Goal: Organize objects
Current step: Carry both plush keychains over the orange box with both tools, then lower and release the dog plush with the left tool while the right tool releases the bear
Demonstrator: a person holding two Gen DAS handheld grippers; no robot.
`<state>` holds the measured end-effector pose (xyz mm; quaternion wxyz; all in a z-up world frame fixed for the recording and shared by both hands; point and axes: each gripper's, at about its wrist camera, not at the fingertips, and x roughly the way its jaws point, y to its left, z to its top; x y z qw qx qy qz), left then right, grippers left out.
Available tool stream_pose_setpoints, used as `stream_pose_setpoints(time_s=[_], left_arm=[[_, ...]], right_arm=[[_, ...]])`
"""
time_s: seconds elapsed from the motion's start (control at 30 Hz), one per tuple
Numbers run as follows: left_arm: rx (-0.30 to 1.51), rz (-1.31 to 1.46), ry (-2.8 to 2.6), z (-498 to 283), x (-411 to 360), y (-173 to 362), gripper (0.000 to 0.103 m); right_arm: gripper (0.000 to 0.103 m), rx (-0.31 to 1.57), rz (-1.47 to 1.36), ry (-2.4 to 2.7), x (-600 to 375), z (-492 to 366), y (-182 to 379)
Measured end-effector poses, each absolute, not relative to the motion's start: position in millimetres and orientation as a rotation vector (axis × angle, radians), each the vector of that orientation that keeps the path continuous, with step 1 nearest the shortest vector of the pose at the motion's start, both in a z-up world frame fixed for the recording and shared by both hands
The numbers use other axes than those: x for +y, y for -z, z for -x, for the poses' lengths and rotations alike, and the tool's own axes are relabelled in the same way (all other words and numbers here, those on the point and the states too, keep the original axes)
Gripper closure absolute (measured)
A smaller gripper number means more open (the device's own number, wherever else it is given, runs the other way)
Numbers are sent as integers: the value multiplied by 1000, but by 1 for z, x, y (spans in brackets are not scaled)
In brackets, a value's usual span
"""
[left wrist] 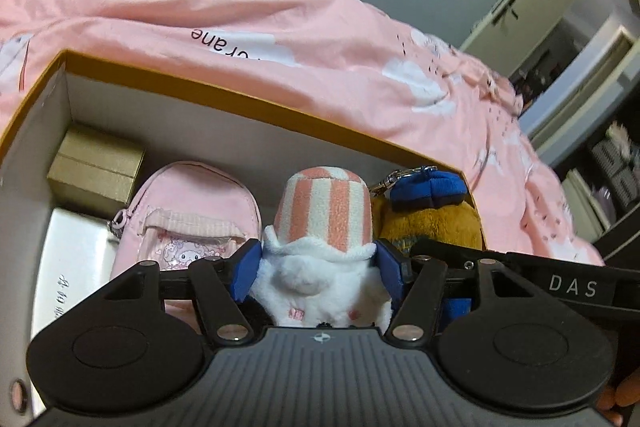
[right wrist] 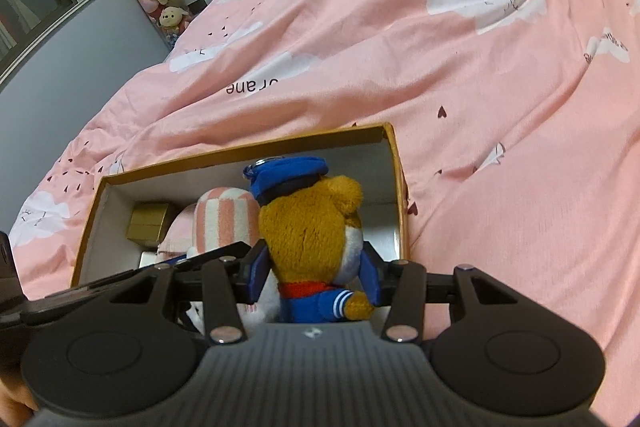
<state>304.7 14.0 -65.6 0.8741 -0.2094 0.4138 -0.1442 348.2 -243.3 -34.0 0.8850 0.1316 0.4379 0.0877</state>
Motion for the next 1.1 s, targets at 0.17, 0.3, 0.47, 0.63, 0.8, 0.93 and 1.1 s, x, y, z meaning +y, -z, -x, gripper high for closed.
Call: stream_pose_setpoints(time_s=[0.17, 0.3, 0.47, 0.63, 0.8, 0.93, 1.1], left_arm=[[853, 477, 291, -304, 18, 70, 29], [851, 502, 310, -302, 23, 68, 23], [828, 485, 325, -298, 26, 59, 22], [852, 409, 338, -288, 22, 49, 32], [873, 353, 361, -276, 16, 48, 32], [887, 332, 367, -272, 13, 50, 33], [912, 303, 378, -270, 10, 52, 36]], right_arm=[[53, 906, -262, -182, -241, -351, 33], [53, 905, -246, -171, -241, -350, 32], [53, 904, -178, -164, -232, -349, 35], [53, 894, -109, -161, -225, -348, 38], [50, 890, -36, -166, -218, -348, 40], [49, 862, 13, -161, -215, -346, 37], [49, 820, 78, -175, -214, -335, 25]])
